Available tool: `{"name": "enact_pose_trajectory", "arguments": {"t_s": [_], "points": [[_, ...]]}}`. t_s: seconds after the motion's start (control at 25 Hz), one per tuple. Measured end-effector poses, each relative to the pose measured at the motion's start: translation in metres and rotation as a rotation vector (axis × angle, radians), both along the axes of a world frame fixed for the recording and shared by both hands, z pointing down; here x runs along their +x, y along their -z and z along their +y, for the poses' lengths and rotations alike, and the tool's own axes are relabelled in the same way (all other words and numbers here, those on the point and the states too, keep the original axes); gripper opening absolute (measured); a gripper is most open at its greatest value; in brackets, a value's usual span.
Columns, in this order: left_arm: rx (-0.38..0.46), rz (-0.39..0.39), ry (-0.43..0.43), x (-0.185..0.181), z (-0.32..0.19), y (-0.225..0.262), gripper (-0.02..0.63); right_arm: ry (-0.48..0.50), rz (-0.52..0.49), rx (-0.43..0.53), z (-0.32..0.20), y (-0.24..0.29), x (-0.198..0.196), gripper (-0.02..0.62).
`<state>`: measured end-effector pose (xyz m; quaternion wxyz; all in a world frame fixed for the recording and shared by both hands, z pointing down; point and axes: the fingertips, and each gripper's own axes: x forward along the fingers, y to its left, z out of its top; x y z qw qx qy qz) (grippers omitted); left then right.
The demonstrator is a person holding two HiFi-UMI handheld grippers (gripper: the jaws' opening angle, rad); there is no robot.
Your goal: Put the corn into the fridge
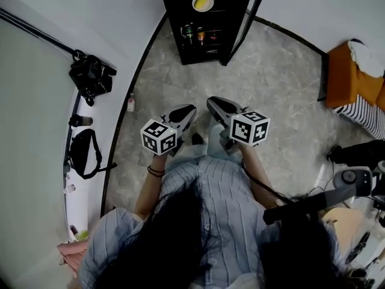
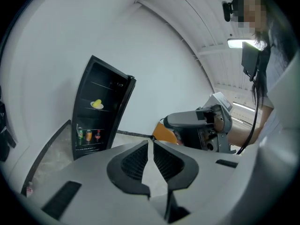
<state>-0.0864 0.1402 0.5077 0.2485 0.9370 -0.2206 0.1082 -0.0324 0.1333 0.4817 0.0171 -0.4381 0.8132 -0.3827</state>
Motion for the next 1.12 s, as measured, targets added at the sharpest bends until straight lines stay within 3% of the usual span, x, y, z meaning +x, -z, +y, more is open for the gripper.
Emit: {"name": "enact_pose_trajectory", "arguments": {"t_s": [0.36,1.12], "points": [[0.006,0.015,-0.037,0.01,0.011,0.005,0.041,0.004,0.079,0.009,0.014,-0.003,0.002,0.043],[0.013,0.028,0.047,-0.015,0.001,0.007,0.041,0.043,0.081,-0.009,0.011,-0.01,-0.013,0.043]]}}
